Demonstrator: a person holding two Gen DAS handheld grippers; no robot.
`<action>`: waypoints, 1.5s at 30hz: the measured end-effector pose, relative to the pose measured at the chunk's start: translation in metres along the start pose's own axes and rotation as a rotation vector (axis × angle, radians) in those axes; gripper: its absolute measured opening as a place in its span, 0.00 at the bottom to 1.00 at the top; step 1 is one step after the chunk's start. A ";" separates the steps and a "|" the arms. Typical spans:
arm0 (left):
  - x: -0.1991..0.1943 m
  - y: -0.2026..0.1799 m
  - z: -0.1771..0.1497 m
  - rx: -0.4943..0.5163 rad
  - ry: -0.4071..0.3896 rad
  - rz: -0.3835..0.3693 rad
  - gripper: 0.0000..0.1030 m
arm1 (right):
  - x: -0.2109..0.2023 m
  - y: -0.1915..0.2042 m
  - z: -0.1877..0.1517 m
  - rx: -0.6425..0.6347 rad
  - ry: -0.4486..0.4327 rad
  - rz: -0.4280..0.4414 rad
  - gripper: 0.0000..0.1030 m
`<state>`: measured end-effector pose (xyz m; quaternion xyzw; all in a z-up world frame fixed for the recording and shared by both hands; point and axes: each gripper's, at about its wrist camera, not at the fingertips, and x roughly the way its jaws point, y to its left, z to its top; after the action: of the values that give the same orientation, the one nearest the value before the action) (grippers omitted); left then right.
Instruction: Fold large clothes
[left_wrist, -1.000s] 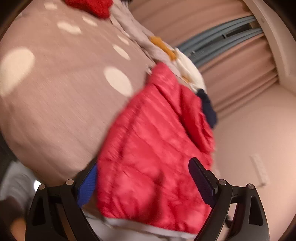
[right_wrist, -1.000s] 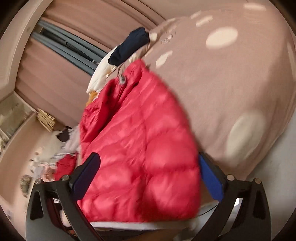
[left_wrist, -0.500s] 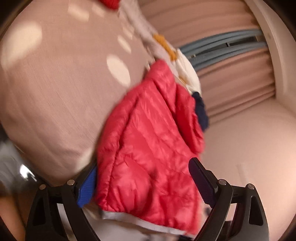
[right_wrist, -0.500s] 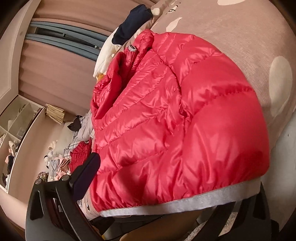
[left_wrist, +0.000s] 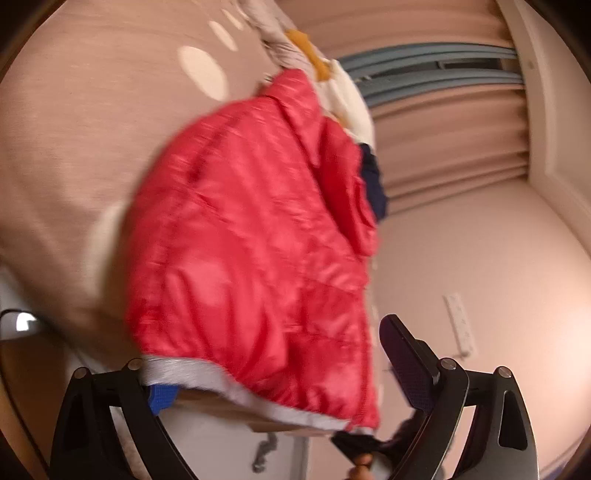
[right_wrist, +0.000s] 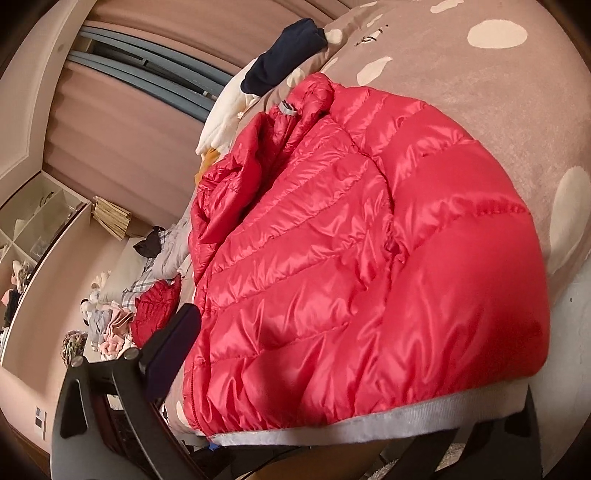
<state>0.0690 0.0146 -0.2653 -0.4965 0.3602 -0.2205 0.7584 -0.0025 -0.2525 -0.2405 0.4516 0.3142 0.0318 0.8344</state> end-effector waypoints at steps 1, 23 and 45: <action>0.004 -0.002 0.001 -0.001 0.006 -0.017 0.91 | 0.000 0.001 -0.001 -0.005 0.001 -0.003 0.99; 0.037 -0.009 0.020 0.107 -0.073 0.132 0.69 | 0.017 -0.001 0.011 -0.110 -0.037 -0.037 0.98; 0.034 -0.001 0.011 0.159 -0.136 0.327 0.19 | 0.018 -0.019 0.013 -0.197 -0.072 -0.166 0.19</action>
<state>0.0991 -0.0024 -0.2725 -0.3833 0.3656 -0.0880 0.8436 0.0145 -0.2675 -0.2593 0.3409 0.3159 -0.0231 0.8851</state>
